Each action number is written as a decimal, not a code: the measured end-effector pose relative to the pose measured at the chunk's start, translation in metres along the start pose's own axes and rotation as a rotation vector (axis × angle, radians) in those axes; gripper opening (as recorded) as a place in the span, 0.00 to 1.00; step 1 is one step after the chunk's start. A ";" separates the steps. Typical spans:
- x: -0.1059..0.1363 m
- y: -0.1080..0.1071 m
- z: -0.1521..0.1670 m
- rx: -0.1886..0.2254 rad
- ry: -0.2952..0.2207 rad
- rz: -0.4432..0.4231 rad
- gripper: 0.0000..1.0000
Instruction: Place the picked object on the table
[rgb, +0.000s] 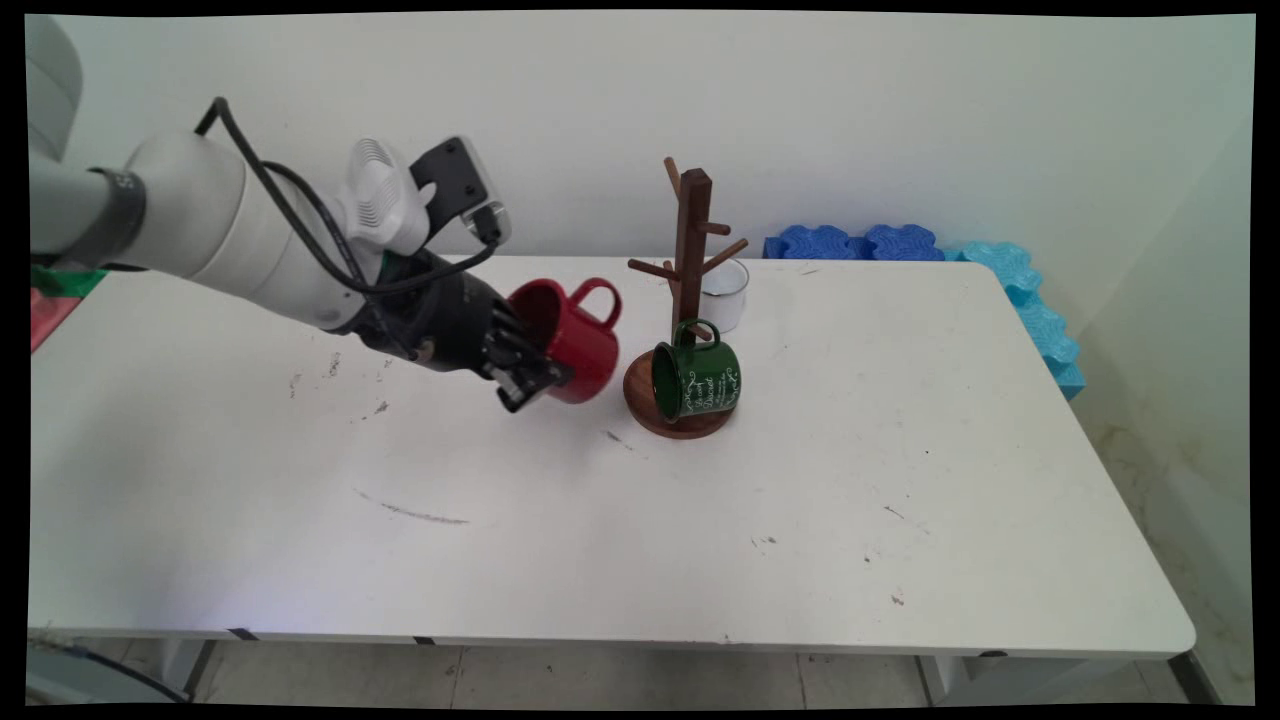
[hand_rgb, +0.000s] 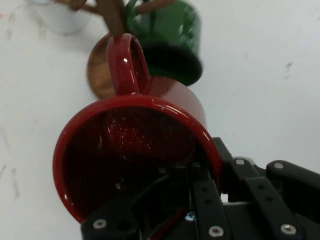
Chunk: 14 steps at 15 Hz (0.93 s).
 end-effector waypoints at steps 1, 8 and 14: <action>-0.002 -0.002 0.000 0.007 -0.008 0.007 0.00; -0.018 -0.031 0.003 0.074 -0.086 0.079 0.00; -0.027 -0.064 0.013 0.103 -0.154 0.147 0.00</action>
